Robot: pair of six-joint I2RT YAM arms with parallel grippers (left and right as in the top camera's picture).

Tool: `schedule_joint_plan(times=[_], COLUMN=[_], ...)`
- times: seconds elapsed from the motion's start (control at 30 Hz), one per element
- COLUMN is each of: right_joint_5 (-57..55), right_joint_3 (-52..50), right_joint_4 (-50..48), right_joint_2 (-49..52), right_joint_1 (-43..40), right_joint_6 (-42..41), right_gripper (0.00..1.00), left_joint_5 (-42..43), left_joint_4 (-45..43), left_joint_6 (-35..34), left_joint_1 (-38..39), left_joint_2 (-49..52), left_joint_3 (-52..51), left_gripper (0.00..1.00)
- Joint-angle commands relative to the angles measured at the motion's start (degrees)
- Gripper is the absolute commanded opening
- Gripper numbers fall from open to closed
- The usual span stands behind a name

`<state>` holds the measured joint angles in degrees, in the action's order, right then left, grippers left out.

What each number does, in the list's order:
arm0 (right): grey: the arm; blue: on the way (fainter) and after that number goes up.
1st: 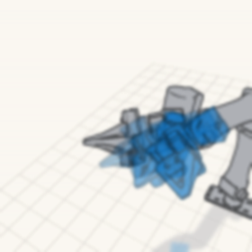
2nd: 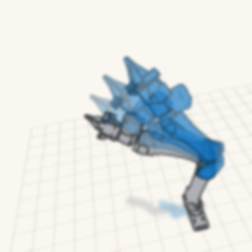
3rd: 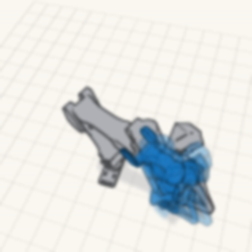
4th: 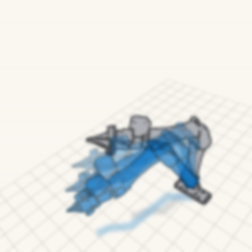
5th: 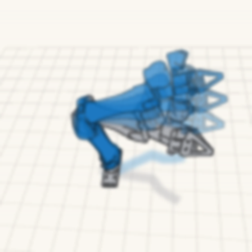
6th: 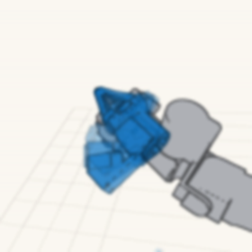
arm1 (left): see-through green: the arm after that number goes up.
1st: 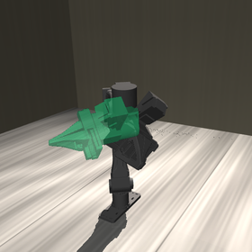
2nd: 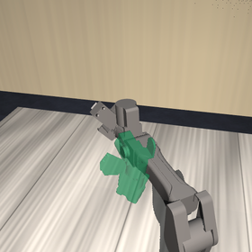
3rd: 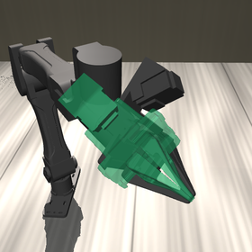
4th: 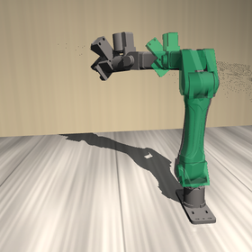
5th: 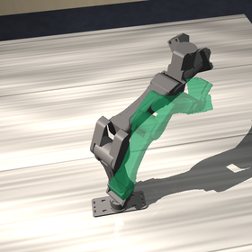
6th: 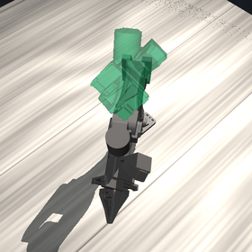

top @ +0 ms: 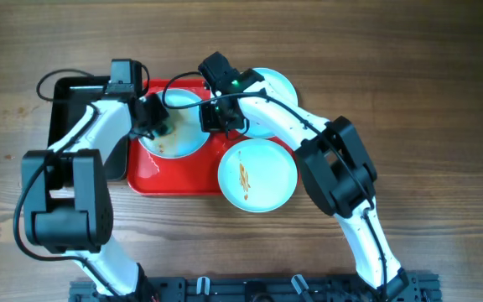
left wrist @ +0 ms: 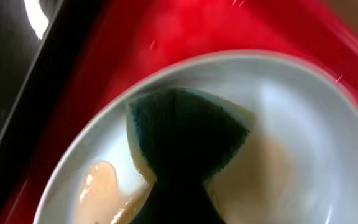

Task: Clean dirty plates on tray and stack at the side
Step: 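Scrub the held plate with the sponge in the left gripper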

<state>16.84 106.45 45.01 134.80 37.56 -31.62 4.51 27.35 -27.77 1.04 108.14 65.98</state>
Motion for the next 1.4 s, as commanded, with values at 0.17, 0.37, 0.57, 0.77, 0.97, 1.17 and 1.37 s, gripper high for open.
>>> schedule_joint_plan(times=[0.17,0.37,0.57,0.77,0.97,1.17,1.37], right_joint_5=[-1.7,-1.7,-1.7,-1.7,-1.7,-1.7,-1.7], right_joint_3=[0.0,0.0,0.0,0.0,0.0,0.0,0.0], right_joint_4=[0.9,0.9,0.7,0.5,0.5,0.6,0.5], right_joint_2=[1.0,1.0,1.0,1.0,1.0,1.0,1.0], right_joint_1=[-0.1,-0.1,-0.1,-0.1,-0.1,-0.1,-0.1], right_joint_6=[1.5,1.5,1.4,1.5,1.5,1.6,1.6], right_gripper=[0.04,0.05,0.04,0.04,0.04,0.04,0.04], left_joint_5=[7.1,9.8,-10.2,-5.4,12.1,2.8,-4.6], left_joint_4=[3.1,18.6,22.0,20.2,30.2,31.9,25.9], left_joint_6=[17.4,26.0,1.9,-9.3,5.6,-0.9,-13.9], left_joint_1=[3.8,3.8,3.8,3.8,3.8,3.3,3.7], left_joint_2=[1.8,1.8,1.8,1.8,1.8,1.8,1.8], left_joint_3=[-0.8,-0.8,-0.8,-0.3,7.5,9.8,1.0], left_gripper=[0.04,0.04,0.04,0.04,0.04,0.04,0.04])
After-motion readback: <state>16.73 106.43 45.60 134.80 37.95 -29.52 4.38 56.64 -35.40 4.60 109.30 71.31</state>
